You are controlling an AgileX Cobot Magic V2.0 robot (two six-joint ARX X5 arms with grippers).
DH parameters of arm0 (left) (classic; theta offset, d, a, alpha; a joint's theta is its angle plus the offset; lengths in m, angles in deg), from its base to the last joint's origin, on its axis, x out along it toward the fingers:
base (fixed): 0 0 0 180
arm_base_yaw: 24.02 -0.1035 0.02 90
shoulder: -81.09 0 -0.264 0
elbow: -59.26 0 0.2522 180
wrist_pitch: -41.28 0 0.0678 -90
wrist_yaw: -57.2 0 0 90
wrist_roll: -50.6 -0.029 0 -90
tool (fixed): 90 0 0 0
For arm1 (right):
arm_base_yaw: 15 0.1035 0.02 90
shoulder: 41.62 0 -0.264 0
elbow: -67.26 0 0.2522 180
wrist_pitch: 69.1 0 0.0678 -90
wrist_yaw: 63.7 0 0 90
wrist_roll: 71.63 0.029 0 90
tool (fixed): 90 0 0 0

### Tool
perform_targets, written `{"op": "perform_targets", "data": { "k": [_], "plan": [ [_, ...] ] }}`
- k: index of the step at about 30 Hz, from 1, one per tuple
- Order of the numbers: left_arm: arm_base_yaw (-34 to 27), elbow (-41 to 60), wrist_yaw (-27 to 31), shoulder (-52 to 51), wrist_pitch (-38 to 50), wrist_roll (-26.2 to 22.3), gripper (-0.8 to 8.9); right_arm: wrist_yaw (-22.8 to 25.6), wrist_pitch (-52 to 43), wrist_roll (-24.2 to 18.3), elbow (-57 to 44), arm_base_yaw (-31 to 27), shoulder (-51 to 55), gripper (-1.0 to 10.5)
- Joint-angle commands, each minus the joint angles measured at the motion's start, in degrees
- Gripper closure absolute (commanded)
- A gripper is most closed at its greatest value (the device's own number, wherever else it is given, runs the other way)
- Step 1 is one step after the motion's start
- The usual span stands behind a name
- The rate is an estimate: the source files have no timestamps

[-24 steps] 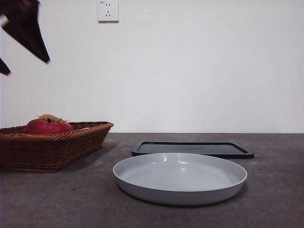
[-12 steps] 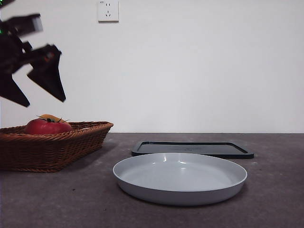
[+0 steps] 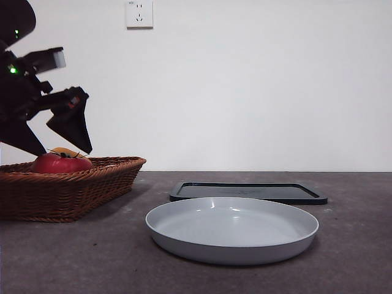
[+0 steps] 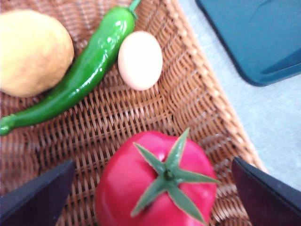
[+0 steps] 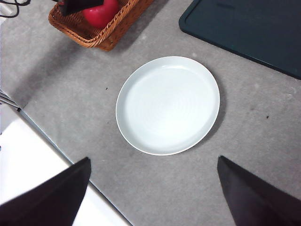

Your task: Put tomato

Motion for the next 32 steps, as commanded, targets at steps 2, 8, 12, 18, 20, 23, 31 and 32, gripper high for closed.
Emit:
{"op": "perform_targets", "data": {
  "k": [2,8,12,18,20,23,31,32],
  "plan": [
    [0.15,-1.11,0.17,2.34,1.14,-0.87,2.50,-0.17,-0.52,-0.20,1.03,0.22,-0.44,5.2],
    [0.15,-1.11,0.17,4.68,1.33,-0.85,2.50,-0.17,-0.52,-0.17,1.03,0.22,-0.46,5.2],
    [0.15,-1.11,0.17,5.20,1.33,-0.83,2.51,-0.17,-0.52,-0.17,1.03,0.22,-0.46,5.2],
    [0.15,-1.11,0.17,5.20,0.74,-0.63,3.81,-0.17,-0.55,-0.20,1.03,0.22,-0.46,5.2],
    [0.15,-1.11,0.17,5.20,0.07,-0.63,4.85,-0.17,-0.55,-0.20,1.03,0.22,-0.46,5.2],
    [0.15,-1.11,0.15,5.18,-0.22,-0.59,5.07,-0.11,-0.55,-0.22,1.03,0.22,-0.46,5.2],
    [0.33,-2.40,0.07,1.29,-0.09,2.05,5.07,0.02,-0.55,-0.20,1.03,0.22,-0.46,5.2],
    [0.52,-2.71,0.00,0.31,-0.17,2.73,5.07,0.02,-0.55,-0.20,1.03,0.22,-0.46,5.2]
  ]
}}
